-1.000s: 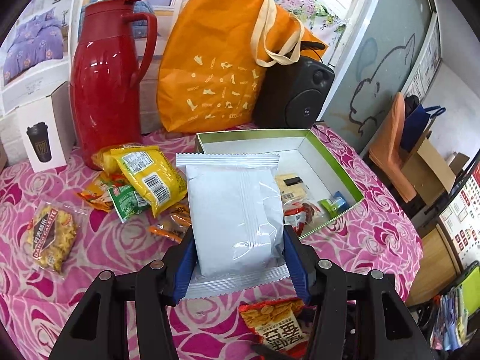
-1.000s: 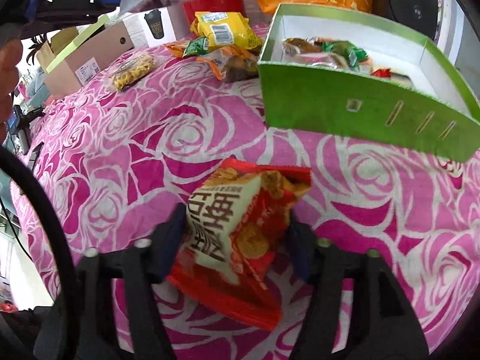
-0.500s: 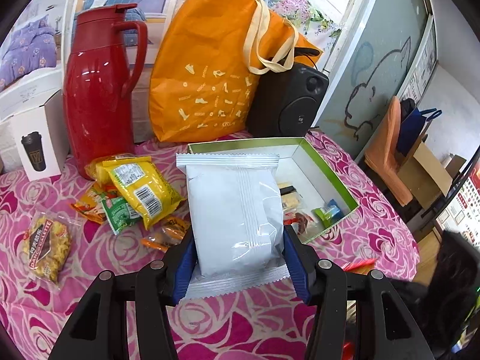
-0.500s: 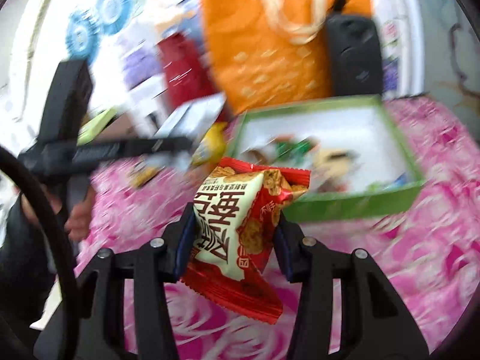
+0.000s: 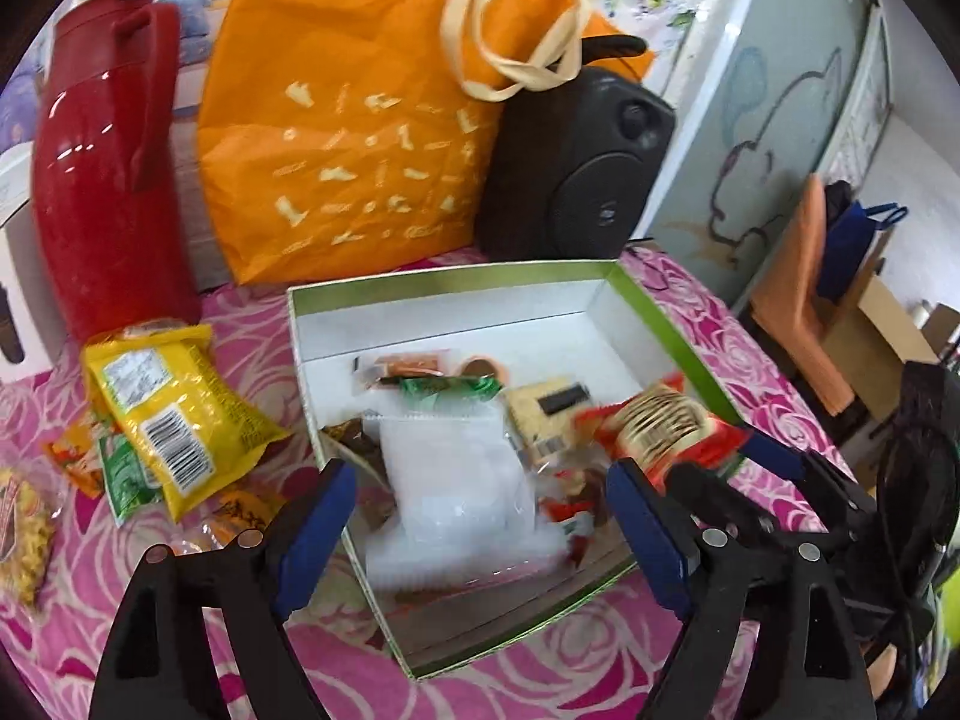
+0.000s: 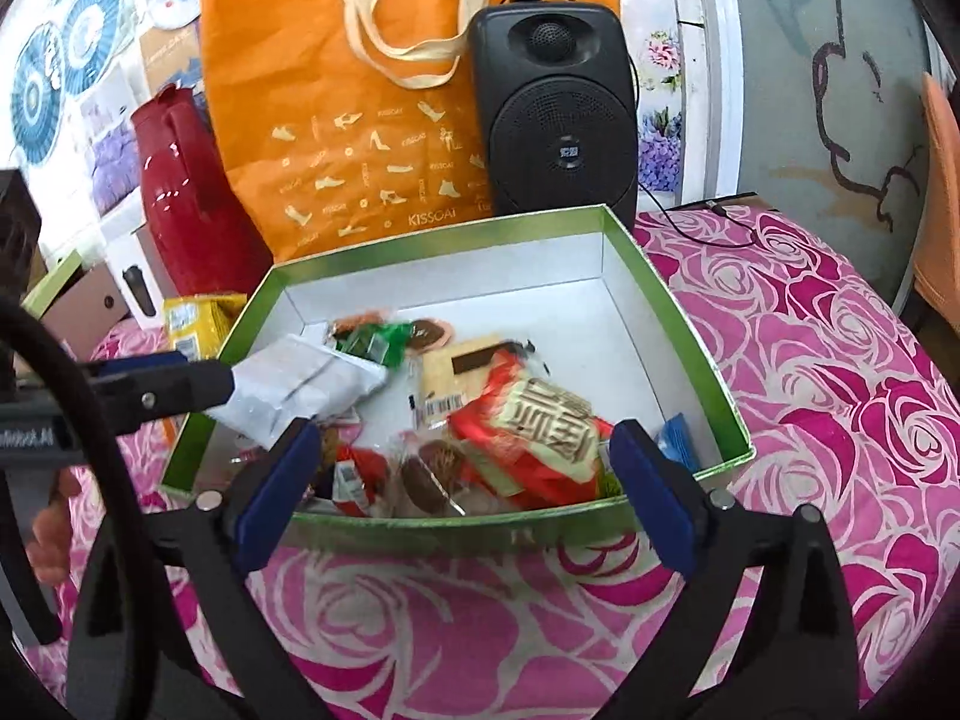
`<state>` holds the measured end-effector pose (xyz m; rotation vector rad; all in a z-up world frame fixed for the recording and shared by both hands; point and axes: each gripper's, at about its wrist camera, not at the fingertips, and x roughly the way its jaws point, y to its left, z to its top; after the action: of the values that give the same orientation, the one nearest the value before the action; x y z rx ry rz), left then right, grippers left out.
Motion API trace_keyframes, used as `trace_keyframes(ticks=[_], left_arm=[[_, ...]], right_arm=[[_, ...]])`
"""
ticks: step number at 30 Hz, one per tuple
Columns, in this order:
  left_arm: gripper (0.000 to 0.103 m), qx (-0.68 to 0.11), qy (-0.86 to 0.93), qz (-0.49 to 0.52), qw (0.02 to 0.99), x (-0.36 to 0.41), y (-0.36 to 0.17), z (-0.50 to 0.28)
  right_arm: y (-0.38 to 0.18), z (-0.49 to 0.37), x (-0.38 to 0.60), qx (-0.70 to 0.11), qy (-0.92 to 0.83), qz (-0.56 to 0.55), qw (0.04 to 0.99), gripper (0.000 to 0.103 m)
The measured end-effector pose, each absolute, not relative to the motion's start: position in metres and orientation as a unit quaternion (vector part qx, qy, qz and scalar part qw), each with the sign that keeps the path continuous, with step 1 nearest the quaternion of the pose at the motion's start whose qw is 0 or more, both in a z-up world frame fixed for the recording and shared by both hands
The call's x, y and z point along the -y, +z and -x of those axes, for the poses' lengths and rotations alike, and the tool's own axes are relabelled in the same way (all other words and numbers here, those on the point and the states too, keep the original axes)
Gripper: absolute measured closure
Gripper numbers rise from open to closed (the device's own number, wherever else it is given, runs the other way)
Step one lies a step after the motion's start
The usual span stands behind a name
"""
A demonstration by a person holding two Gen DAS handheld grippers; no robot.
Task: Organize snacks
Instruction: 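Lower both bags into the green box and open both grippers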
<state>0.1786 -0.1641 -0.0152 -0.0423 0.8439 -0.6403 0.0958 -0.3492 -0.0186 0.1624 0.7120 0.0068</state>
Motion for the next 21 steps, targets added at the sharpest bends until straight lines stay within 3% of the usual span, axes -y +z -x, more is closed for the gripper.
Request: trace_keyframes(ticks=[6,11,21], left_arm=[[0.015,-0.402,-0.280,0.000,0.872,0.152,-0.022,-0.174],[0.015,-0.396,-0.275,0.004,0.876,0.138,-0.015,-0.168],[0.015,-0.376,-0.212,0.046,0.901,0.043,0.015,-0.145]], right_arm=[[-0.015,-0.096,0.339,-0.355,0.012,-0.083,0.931,0.002],[0.020,-0.090,0.321,-0.328,0.028,-0.090,0.940,0.001],[0.081,-0.078,0.229,-0.288,0.177,-0.096,0.936,0.001]])
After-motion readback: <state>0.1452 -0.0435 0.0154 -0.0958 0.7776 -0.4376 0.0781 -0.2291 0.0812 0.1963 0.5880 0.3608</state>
